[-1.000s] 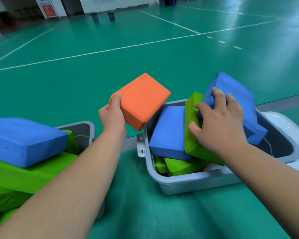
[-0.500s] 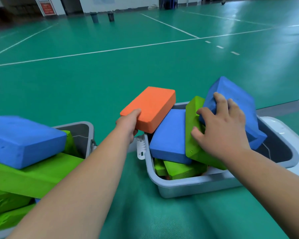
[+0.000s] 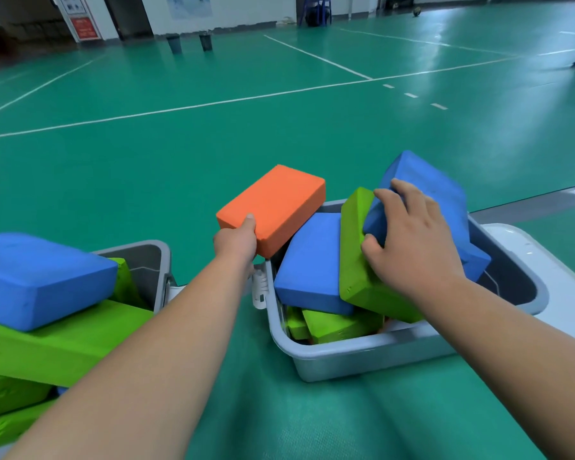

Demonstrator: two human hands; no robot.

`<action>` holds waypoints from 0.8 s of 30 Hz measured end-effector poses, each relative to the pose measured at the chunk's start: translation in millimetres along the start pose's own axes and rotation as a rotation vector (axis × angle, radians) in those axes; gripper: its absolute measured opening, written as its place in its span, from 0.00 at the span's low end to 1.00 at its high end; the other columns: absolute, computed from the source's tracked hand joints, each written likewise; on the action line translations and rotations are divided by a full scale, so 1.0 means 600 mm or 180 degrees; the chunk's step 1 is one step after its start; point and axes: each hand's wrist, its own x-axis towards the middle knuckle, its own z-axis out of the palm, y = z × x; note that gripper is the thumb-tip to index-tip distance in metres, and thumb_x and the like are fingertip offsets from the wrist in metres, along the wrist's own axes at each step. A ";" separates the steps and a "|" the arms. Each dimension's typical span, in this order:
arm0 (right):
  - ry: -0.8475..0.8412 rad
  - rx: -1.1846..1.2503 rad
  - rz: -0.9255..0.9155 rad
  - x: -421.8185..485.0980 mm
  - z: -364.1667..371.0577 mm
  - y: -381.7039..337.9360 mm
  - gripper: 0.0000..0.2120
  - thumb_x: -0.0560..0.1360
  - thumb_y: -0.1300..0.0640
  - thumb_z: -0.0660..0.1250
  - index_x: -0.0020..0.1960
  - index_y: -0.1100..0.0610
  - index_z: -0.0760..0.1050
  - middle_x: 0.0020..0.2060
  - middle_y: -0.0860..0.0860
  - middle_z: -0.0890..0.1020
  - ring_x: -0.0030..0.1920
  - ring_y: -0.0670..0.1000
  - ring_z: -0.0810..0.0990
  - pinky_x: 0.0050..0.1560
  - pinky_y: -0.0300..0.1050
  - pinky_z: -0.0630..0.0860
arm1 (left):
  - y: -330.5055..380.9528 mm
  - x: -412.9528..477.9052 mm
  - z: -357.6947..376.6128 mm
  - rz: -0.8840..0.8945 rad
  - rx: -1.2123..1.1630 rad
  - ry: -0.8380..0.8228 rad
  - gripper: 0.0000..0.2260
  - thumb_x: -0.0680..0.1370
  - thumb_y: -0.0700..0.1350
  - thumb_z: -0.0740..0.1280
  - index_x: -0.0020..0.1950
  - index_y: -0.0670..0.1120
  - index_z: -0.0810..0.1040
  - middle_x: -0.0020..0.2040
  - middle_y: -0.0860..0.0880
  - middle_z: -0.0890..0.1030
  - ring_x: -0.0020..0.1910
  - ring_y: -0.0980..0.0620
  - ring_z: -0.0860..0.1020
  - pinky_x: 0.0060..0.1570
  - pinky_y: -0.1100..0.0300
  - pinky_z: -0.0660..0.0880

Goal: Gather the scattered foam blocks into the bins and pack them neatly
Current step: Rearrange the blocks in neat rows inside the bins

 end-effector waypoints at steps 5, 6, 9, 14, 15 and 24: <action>-0.0172 0.0048 -0.0077 -0.005 -0.011 0.006 0.33 0.73 0.49 0.68 0.76 0.52 0.66 0.78 0.54 0.63 0.75 0.61 0.62 0.78 0.56 0.59 | 0.007 0.005 0.001 0.0176 0.0251 0.0576 0.40 0.62 0.69 0.73 0.64 0.44 0.75 0.59 0.45 0.82 0.52 0.39 0.82 0.58 0.41 0.80; -0.0198 0.0058 -0.0076 -0.005 -0.013 0.005 0.32 0.73 0.49 0.68 0.76 0.52 0.66 0.78 0.54 0.63 0.75 0.61 0.61 0.78 0.56 0.59 | 0.016 -0.015 0.001 0.0193 0.0331 0.0632 0.38 0.66 0.67 0.74 0.66 0.43 0.74 0.61 0.43 0.81 0.54 0.38 0.82 0.59 0.40 0.79; -0.0247 0.0077 -0.0071 -0.006 -0.017 0.005 0.31 0.74 0.49 0.68 0.76 0.51 0.66 0.78 0.54 0.62 0.76 0.61 0.61 0.78 0.56 0.59 | 0.025 -0.031 0.005 0.0130 0.0519 0.0705 0.38 0.70 0.65 0.74 0.69 0.41 0.70 0.65 0.40 0.77 0.58 0.35 0.79 0.61 0.39 0.78; -0.0336 0.0120 -0.0072 -0.008 -0.024 0.007 0.32 0.74 0.50 0.68 0.76 0.50 0.66 0.78 0.53 0.62 0.76 0.60 0.60 0.78 0.56 0.59 | -0.004 0.034 0.000 0.0063 0.0533 0.0529 0.52 0.52 0.75 0.69 0.65 0.43 0.68 0.62 0.41 0.77 0.55 0.35 0.80 0.53 0.37 0.81; -0.0348 0.0133 -0.0064 -0.008 -0.025 0.007 0.32 0.74 0.50 0.68 0.76 0.49 0.66 0.79 0.53 0.61 0.77 0.60 0.60 0.78 0.56 0.59 | -0.010 0.041 -0.004 0.0021 0.0538 0.0464 0.52 0.50 0.75 0.68 0.65 0.43 0.68 0.60 0.42 0.78 0.54 0.36 0.80 0.53 0.37 0.81; -0.0384 0.0244 0.0176 -0.002 -0.023 0.021 0.39 0.74 0.49 0.69 0.81 0.56 0.59 0.78 0.55 0.62 0.76 0.60 0.60 0.78 0.55 0.59 | 0.019 -0.058 -0.018 -0.0214 0.0332 -0.0251 0.25 0.74 0.64 0.73 0.61 0.48 0.72 0.56 0.47 0.80 0.53 0.41 0.83 0.53 0.39 0.82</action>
